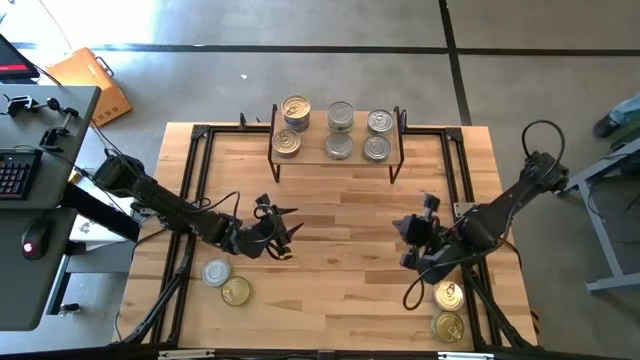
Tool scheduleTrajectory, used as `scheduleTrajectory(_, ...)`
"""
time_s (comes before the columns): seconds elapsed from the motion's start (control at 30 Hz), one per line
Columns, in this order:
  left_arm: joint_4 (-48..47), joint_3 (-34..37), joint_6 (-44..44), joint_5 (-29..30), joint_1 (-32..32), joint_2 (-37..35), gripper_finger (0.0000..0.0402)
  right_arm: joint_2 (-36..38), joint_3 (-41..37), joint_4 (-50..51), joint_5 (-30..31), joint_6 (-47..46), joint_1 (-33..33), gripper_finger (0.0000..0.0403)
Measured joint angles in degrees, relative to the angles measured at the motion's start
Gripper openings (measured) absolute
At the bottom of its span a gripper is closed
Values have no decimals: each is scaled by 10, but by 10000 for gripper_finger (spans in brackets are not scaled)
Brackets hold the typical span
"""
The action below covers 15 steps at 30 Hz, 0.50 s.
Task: Stack canned seafood by type on shelf
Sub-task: Stack the green tuna can on top of the other green tuna can on the shelf
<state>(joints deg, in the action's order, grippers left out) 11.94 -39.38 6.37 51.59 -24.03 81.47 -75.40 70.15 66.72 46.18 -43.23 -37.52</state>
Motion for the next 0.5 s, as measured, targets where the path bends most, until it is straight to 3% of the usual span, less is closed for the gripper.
scheduleTrajectory(0.07, 0, 0, 0, 0, 0, 0, 188, 0, 22, 54, -49, -49, 1, 2)
scheduleTrajectory(0.23, 0, 0, -5, 0, 2, 0, 188, 0, 27, 107, -248, -138, 9, 38)
scheduleTrajectory(0.4, 0, 0, -6, 0, 4, 0, 188, -1, -39, 40, -467, -210, -16, 73)
scheduleTrajectory(0.5, -1, 0, -6, 0, 4, 0, 188, -1, -91, -21, -510, -238, -37, 71)
